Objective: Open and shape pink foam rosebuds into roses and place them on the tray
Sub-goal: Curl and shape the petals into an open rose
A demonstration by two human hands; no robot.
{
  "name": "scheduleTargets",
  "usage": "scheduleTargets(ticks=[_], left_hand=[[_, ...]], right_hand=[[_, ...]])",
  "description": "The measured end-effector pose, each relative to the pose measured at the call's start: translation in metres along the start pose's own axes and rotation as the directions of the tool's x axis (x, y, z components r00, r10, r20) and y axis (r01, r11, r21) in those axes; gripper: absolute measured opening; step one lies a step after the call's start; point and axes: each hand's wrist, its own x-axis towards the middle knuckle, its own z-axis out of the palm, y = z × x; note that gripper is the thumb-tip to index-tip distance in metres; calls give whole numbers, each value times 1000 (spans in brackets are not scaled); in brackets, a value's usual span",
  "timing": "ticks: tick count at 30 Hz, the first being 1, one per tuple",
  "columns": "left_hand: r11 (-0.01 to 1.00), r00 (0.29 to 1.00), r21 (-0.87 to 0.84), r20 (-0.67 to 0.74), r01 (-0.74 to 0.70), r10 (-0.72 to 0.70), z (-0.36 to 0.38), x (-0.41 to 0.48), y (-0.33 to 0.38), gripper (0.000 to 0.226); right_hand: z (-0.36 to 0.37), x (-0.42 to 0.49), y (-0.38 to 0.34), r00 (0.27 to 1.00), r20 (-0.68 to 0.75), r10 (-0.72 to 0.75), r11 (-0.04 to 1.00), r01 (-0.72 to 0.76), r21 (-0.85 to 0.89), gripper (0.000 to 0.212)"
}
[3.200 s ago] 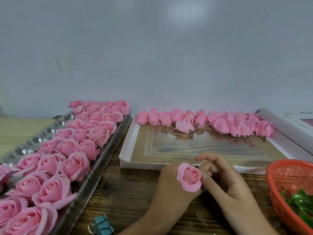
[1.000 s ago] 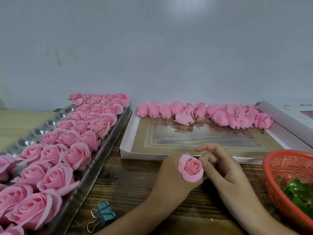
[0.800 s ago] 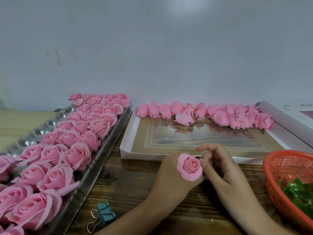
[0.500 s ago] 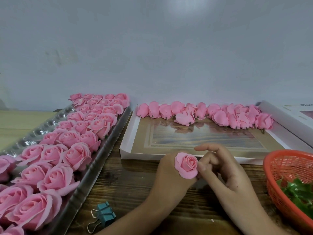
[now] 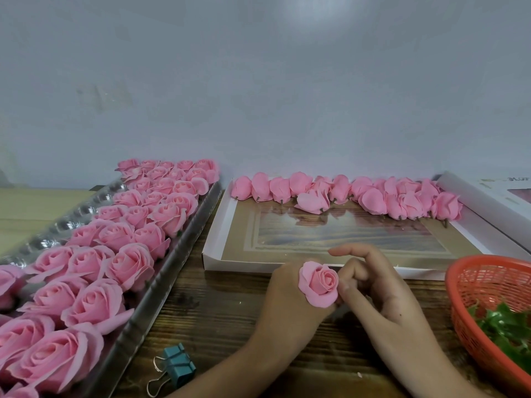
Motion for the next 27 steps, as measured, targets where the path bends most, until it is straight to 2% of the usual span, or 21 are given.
scheduleTargets(ticks=[4, 8, 13, 18, 20, 23, 25, 27], left_hand=[[1000, 1000, 18, -9, 9, -9, 0, 1, 0, 45], [1000, 1000, 21, -2, -13, 13, -1, 1, 0, 45], [1000, 1000, 3, -17, -19, 19, -1, 1, -1, 46], [999, 1000, -27, -15, -17, 17, 0, 1, 0, 42], [997, 1000, -71, 3, -11, 11, -1, 1, 0, 39], [995, 994, -101, 105, -8, 19, -1, 0, 6, 18], [990, 992, -127, 104, -58, 72, -1, 0, 7, 32], [984, 994, -176, 92, -35, 52, -3, 0, 8, 37]], right_hand=[[0, 0, 1, 1000, 15, 16, 999, -16, 29, 39], [0, 1, 0, 999, 36, 8, 998, -6, -61, 48], [0, 0, 3, 1000, 26, -9, 990, 13, -143, 47], [0, 1, -4, 993, -73, -88, 990, 80, -114, 27], [1, 1, -10, 987, -51, -151, 974, 140, -179, 24], [3, 1, -15, 981, 6, -196, 944, 191, -270, 24], [4, 2, -17, 977, 31, -213, 930, 212, -301, 25], [4, 1, -17, 970, 52, -236, 912, 240, -334, 27]])
